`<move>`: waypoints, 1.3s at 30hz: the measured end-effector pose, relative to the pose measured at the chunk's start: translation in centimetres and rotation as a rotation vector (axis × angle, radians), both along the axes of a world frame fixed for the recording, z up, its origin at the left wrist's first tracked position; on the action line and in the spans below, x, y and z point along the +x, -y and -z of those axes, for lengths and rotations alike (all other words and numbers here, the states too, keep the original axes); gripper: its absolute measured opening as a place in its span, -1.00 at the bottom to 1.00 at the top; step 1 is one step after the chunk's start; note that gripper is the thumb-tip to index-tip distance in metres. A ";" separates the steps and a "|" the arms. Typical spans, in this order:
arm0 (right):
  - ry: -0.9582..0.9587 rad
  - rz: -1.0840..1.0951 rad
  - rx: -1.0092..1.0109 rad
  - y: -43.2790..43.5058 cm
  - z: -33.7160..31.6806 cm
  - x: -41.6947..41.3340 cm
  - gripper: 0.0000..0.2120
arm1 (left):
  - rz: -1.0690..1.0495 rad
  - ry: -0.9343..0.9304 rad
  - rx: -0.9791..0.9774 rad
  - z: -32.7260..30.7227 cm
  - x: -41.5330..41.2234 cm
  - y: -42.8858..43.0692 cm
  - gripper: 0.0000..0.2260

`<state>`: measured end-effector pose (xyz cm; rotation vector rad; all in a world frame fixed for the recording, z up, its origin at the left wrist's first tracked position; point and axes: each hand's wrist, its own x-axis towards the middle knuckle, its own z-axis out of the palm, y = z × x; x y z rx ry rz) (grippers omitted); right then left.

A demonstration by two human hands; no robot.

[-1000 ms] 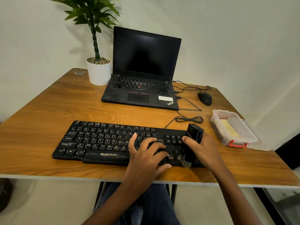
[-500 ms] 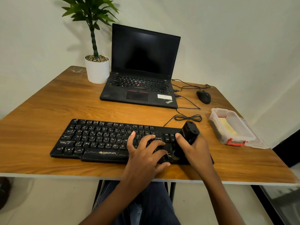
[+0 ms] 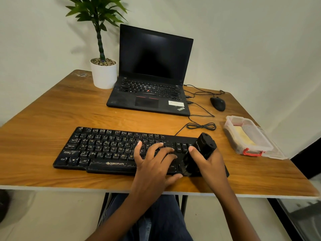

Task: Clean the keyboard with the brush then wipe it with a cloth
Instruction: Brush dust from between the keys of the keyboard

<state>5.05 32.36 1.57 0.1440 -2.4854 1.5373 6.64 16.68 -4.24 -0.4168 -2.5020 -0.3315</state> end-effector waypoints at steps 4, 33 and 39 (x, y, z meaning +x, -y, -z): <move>0.053 -0.058 0.048 -0.6 -0.5 0.1 -0.89 | -0.006 -0.008 0.010 0.2 0.0 0.0 -0.62; 0.123 -0.022 -0.056 0.8 -0.5 -0.5 -0.93 | 0.042 -0.054 -0.011 0.9 0.0 5.2 -0.55; 0.032 0.027 0.059 1.3 -0.8 -1.8 -0.82 | 0.041 -0.038 -0.019 1.0 0.0 5.2 -0.55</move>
